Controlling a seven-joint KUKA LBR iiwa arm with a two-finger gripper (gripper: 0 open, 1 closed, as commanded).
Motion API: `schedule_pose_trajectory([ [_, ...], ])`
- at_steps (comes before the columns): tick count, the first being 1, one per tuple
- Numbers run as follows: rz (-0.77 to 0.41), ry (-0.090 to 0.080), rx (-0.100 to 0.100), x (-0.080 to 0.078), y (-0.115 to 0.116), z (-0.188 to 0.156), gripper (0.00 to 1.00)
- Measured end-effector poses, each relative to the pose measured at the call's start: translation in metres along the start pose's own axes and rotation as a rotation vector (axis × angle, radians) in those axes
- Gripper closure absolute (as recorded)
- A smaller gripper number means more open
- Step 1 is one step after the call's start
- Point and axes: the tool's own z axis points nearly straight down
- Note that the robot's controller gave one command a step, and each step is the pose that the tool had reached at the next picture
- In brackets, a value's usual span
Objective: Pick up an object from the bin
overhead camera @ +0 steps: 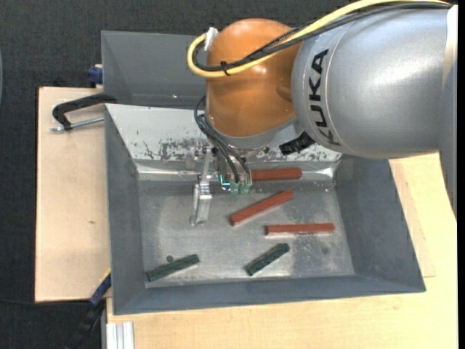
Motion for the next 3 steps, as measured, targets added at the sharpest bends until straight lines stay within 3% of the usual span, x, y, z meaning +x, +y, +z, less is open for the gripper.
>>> schedule_pose_trajectory([
  [1, 0.003, -0.009, -0.002, -0.002, -0.001, -0.005, 0.0],
  [2, 0.029, -0.013, -0.004, 0.006, -0.013, 0.047, 0.0],
  [3, 0.057, -0.005, -0.001, 0.036, -0.033, 0.082, 0.0],
])
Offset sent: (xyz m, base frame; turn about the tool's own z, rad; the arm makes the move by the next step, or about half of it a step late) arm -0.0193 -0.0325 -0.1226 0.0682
